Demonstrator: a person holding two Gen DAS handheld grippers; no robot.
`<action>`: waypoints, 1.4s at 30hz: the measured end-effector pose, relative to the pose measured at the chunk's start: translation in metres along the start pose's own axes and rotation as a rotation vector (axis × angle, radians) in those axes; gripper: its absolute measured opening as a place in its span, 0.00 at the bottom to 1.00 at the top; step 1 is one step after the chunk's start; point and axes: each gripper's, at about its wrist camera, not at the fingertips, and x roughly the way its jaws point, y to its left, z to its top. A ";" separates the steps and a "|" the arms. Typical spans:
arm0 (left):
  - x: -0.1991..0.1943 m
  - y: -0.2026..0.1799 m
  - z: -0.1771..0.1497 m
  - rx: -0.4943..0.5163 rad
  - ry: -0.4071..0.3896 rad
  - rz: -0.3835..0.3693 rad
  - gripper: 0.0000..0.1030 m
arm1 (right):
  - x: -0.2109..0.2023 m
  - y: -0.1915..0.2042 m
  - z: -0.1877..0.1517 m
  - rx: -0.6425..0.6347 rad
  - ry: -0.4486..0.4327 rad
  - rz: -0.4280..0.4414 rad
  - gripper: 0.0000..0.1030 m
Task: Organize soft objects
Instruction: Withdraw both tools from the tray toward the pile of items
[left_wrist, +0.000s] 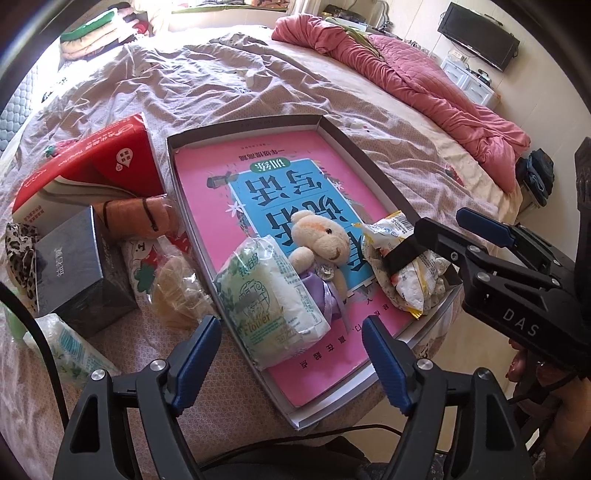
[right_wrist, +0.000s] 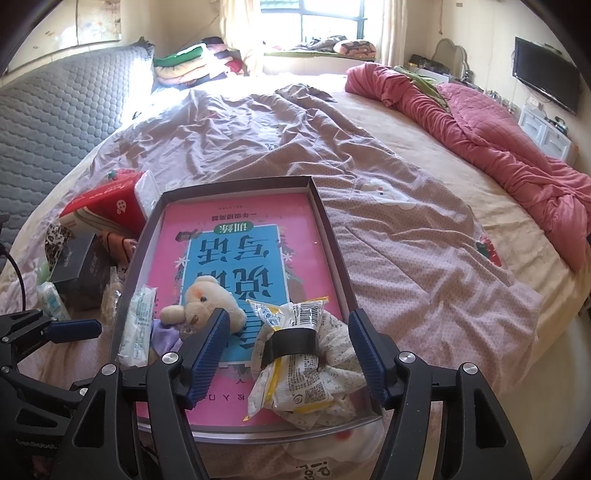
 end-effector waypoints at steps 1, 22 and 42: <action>-0.001 0.001 0.000 -0.001 -0.003 -0.001 0.76 | -0.001 0.000 0.000 0.001 -0.002 0.001 0.67; -0.063 0.016 -0.001 -0.043 -0.139 0.037 0.76 | -0.026 0.014 0.008 -0.028 -0.069 -0.004 0.71; -0.092 0.046 -0.020 -0.099 -0.168 0.112 0.76 | -0.062 0.062 0.025 -0.109 -0.156 0.049 0.72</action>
